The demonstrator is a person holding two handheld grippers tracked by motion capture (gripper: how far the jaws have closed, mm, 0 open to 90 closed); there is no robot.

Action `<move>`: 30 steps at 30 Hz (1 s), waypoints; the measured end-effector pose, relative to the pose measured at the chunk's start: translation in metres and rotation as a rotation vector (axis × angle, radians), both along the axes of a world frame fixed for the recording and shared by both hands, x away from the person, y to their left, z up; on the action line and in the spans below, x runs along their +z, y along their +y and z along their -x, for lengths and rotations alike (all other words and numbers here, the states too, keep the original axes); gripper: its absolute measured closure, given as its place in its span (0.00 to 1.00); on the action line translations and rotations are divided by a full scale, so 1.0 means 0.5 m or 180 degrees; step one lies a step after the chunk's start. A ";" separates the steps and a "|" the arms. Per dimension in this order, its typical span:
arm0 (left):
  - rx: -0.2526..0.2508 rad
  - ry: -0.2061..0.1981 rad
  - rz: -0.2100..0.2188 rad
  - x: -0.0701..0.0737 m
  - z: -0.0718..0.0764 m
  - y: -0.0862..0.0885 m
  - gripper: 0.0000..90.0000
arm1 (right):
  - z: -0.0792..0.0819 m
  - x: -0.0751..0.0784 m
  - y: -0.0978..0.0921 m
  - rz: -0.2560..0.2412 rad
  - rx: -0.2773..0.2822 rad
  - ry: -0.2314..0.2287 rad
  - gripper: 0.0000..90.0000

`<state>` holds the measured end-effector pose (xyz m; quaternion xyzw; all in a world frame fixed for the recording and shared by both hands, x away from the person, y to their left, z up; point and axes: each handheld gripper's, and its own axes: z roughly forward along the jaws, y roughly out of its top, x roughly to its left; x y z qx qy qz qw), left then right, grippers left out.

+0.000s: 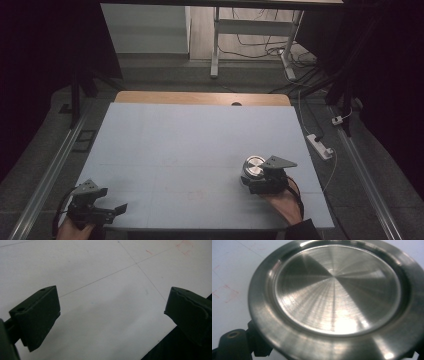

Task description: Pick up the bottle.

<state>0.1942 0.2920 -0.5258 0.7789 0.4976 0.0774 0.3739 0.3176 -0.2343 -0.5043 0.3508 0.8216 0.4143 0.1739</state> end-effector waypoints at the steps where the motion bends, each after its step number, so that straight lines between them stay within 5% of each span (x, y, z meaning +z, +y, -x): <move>1: -0.0003 0.0001 -0.0004 0.000 0.000 0.000 0.01 | 0.001 0.001 -0.001 0.0019 0.0014 -0.0012 0.15; 16: -0.0030 -0.0018 0.0071 0.002 0.002 0.003 0.00 | 0.002 0.009 0.000 0.0056 -0.0024 0.0026 0.16; 30: -0.0070 -0.0191 -0.0001 0.007 0.007 -0.007 0.00 | 0.005 0.046 0.015 -0.0113 0.0083 -0.0033 0.16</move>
